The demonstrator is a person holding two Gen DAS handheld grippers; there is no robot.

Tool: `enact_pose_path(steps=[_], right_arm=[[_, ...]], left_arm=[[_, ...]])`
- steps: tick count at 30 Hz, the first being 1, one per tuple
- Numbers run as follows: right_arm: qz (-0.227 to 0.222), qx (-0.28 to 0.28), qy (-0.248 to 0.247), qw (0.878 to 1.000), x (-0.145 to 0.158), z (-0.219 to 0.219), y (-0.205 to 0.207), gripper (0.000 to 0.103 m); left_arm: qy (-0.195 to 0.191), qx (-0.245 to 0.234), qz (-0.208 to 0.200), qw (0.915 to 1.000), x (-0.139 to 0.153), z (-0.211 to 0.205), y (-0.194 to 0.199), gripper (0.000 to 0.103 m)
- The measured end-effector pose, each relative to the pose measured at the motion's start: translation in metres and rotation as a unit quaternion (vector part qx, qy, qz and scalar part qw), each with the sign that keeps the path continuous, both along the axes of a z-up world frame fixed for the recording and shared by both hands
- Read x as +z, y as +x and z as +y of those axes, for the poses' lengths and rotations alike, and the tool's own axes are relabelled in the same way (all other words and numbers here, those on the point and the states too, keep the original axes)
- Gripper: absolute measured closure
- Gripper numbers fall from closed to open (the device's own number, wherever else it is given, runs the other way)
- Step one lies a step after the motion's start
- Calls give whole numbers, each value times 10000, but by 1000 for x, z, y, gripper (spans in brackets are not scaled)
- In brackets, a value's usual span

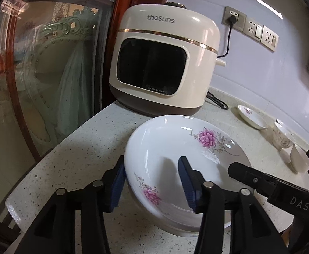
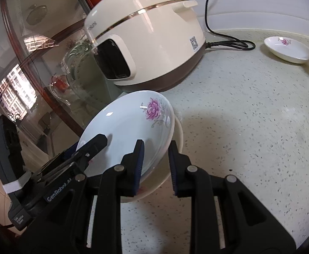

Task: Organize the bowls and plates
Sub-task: 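Lower the second plate onto the first plate and open both grippers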

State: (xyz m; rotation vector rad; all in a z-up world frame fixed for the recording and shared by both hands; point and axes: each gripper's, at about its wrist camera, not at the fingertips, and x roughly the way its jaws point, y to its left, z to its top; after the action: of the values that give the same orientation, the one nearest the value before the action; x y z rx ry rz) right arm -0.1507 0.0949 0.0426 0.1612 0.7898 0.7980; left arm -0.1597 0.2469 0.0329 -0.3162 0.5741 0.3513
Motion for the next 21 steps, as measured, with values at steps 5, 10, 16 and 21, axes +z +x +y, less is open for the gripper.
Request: enact_pose_path(steps=[5,10,16,21], right_arm=[[-33,-120,38,9999,1,-4,-1,68],[-4,-130,65,9999,0,-5,0,55],[-203,-228,398,9987,7,-15,-6,32],[-307,-525,753,9953,10,-33,-8,32]], left_arm=[[-4,5,109,9999,-1,0,1,46],[-21,147,66,9999,0,2,-2,38],[-133,530,-142,9984,1,10,-11,24],[-72,544,-392,9977,12,5,-17,20]])
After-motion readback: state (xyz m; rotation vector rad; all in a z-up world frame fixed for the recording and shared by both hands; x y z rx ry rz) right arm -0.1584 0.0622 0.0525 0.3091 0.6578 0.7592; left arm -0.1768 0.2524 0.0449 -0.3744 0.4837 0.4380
